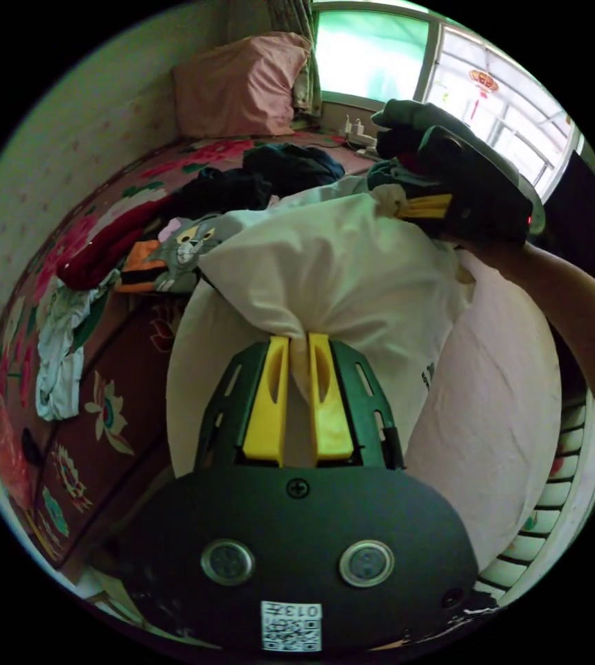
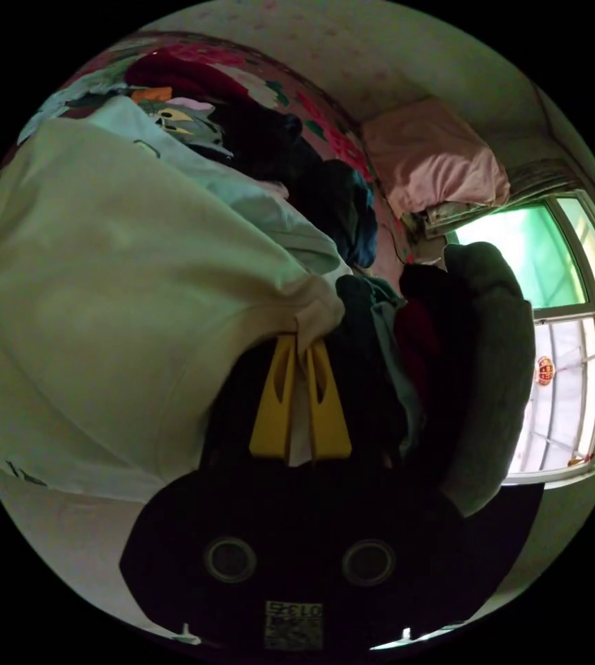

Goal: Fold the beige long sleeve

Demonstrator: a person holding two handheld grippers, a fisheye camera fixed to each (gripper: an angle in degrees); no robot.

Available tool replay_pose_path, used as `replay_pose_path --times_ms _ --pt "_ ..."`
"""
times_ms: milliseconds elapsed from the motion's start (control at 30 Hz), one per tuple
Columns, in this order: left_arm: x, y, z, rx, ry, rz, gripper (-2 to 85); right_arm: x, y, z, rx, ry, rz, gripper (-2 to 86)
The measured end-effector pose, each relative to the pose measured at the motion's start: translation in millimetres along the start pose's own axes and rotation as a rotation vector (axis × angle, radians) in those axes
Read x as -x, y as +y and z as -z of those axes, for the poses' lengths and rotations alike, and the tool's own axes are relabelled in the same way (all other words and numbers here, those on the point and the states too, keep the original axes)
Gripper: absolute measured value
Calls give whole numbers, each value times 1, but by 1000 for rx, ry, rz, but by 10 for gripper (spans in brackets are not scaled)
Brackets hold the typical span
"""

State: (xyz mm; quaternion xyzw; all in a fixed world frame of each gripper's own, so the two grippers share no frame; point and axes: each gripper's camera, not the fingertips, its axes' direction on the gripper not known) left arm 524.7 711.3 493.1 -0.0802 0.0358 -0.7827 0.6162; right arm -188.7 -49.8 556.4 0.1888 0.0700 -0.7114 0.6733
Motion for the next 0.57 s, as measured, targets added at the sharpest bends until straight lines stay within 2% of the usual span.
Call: replay_pose_path --times_ms 167,300,433,500,567 --pt "50 -21 16 50 224 78 65 -21 1 14 7 -31 -47 28" --pt "108 -18 57 -73 387 106 137 -56 0 38 -44 -129 -118 43" --pt "188 -11 86 -174 242 275 159 -97 -2 65 -151 -261 -297 75" --pt "239 -27 72 -117 174 311 173 -105 -13 73 -187 -314 -342 93" --pt "278 -47 54 -83 195 359 183 -111 -39 76 -209 -413 -393 127"
